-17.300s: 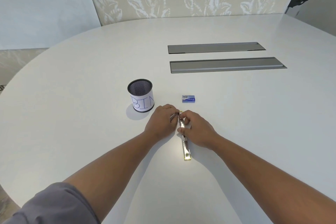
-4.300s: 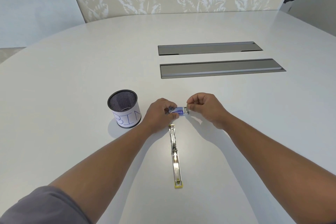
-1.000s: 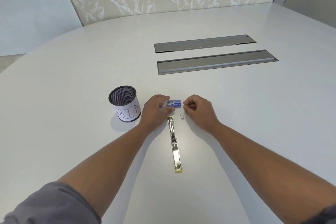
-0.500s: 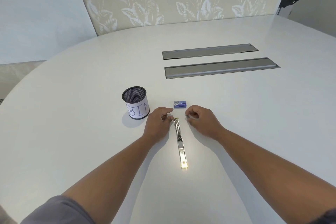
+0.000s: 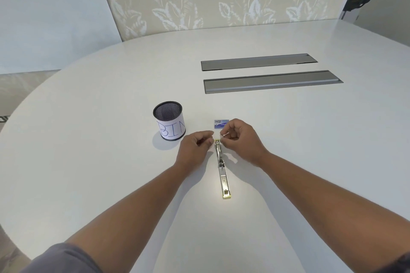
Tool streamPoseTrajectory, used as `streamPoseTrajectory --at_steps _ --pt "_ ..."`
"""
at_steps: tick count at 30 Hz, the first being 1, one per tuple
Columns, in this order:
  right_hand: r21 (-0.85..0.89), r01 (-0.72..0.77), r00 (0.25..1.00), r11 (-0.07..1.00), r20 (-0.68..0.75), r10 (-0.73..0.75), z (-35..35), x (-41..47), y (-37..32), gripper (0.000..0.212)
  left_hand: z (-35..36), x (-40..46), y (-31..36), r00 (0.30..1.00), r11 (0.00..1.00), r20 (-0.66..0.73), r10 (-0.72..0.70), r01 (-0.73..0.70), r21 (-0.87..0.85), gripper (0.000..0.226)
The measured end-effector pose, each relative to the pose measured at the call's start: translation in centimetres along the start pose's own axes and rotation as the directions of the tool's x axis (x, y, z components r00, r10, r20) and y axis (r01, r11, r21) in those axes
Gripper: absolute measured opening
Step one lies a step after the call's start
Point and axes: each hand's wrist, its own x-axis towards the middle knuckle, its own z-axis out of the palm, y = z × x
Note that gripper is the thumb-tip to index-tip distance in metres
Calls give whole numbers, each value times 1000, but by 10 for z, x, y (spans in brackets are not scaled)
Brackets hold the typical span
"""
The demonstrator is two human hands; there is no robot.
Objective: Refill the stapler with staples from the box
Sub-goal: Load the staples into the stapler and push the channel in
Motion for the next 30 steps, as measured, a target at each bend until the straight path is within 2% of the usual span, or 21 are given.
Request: streamPoseTrajectory --at_steps 3,6,11,14,17,20,25,30 --pt "-33 39 999 999 24 -38 6 2 -7 17 -1 -1 6 998 975 37 -59 65 -211 13" --pt "-77 69 997 995 36 -67 9 4 -10 16 0 -2 9 993 952 101 -59 87 -294 13" --pt "-91 98 994 991 49 -94 12 0 -13 14 0 1 13 976 861 143 -166 215 -462 12" --pt "-87 55 998 995 40 -51 11 -3 -15 17 -2 4 16 971 873 141 -194 237 -426 7" --pt "-134 33 997 990 -67 -42 9 -12 -11 19 -1 5 16 977 921 83 -196 212 -326 6" --pt "-133 -10 991 991 -136 -8 7 -26 -1 21 0 6 16 981 933 58 -185 193 -302 9" --pt "-59 -24 998 998 -61 20 9 -41 3 9 1 9 18 980 946 80 -183 198 -256 12" --pt "-120 6 999 993 -47 -11 15 -43 6 17 -1 12 20 974 959 138 -179 204 -195 10"
